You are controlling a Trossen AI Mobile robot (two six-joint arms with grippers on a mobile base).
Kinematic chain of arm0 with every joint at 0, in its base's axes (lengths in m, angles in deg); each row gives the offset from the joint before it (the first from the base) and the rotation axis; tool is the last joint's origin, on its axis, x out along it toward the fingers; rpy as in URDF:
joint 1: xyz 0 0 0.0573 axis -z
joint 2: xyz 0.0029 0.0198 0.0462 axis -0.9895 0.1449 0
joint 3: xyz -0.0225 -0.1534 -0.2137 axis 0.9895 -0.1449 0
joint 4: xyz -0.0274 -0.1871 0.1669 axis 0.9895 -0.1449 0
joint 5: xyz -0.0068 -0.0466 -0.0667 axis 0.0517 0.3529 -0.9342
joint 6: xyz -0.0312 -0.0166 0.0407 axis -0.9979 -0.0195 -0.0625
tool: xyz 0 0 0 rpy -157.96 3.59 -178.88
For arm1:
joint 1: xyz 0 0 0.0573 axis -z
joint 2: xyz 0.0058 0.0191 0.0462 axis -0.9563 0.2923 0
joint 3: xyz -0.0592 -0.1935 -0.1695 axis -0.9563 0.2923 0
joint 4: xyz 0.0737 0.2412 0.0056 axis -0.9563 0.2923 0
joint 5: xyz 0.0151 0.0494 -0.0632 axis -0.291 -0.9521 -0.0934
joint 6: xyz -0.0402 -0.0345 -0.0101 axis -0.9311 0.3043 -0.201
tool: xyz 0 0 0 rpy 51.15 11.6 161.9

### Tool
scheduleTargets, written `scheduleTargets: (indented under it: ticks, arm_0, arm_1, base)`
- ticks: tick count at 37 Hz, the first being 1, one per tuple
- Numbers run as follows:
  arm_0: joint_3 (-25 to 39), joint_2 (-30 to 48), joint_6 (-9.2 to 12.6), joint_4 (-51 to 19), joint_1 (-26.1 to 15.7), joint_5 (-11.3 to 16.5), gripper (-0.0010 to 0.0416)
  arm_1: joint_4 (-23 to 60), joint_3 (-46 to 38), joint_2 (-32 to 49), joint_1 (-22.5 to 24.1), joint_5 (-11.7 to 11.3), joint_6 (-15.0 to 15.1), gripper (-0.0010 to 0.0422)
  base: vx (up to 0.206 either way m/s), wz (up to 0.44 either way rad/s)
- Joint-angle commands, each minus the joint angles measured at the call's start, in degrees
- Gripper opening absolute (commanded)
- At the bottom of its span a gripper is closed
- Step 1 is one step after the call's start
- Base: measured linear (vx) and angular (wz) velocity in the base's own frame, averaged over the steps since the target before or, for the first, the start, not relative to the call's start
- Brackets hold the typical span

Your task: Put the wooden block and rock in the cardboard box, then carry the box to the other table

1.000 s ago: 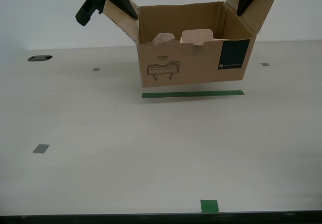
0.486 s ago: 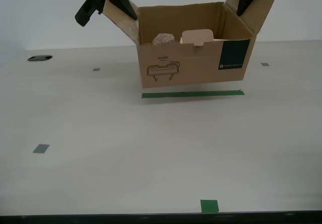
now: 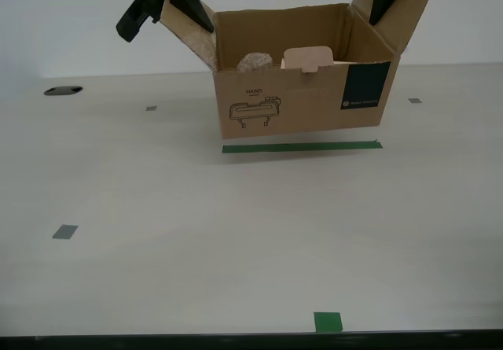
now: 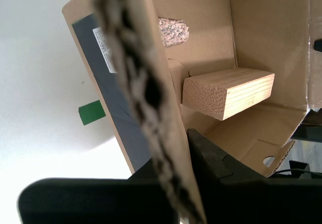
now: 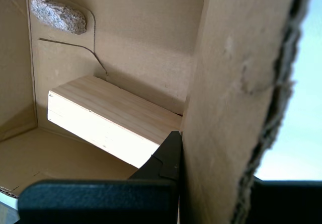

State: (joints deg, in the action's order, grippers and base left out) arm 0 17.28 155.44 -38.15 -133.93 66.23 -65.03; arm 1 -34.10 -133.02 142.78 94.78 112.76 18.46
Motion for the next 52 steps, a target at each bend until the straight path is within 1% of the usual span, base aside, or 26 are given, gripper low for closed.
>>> scheduleTargets:
  ticks: [1, 11, 27, 34, 41, 52]
  arm_0:
    - [0.1, -0.1, -0.2, -0.1, 0.0, 0.0, -0.0001]
    - [0.1, -0.1, -0.2, 1.1, 0.0, 0.0, -0.0001]
    - [0.1, -0.1, 0.0, 1.1, 0.0, 0.0, -0.0001]
    - [0.1, -0.1, 0.5, 0.6, -0.1, 0.0, -0.0001]
    - [0.1, -0.1, 1.1, -0.1, -0.7, 0.0, -0.0001]
    - [0.1, -0.2, 1.3, -0.6, -1.1, 0.0, -0.0001]
  arm_1:
    - [0.1, -0.1, -0.1, 0.1, 0.8, 0.5, -0.0001]
    - [-0.6, -0.1, -0.1, 0.1, 0.5, 0.6, -0.0001]
    - [-0.8, -0.3, -0.1, 0.1, 0.5, -0.1, -0.0001]
    - [-0.3, -0.3, -0.1, 0.1, 0.6, 0.0, -0.0001]
    - [0.3, -0.3, -0.1, 0.1, 0.7, 2.1, -0.0001]
    - [0.4, -0.2, -0.1, 0.1, 0.6, 2.1, -0.0001]
  base:
    - [-0.034, 0.009]
    - [-0.084, 0.015]
    - [-0.162, 0.057]
    - [-0.148, 0.215]
    - [-0.128, 0.288]
    - [-0.100, 0.325]
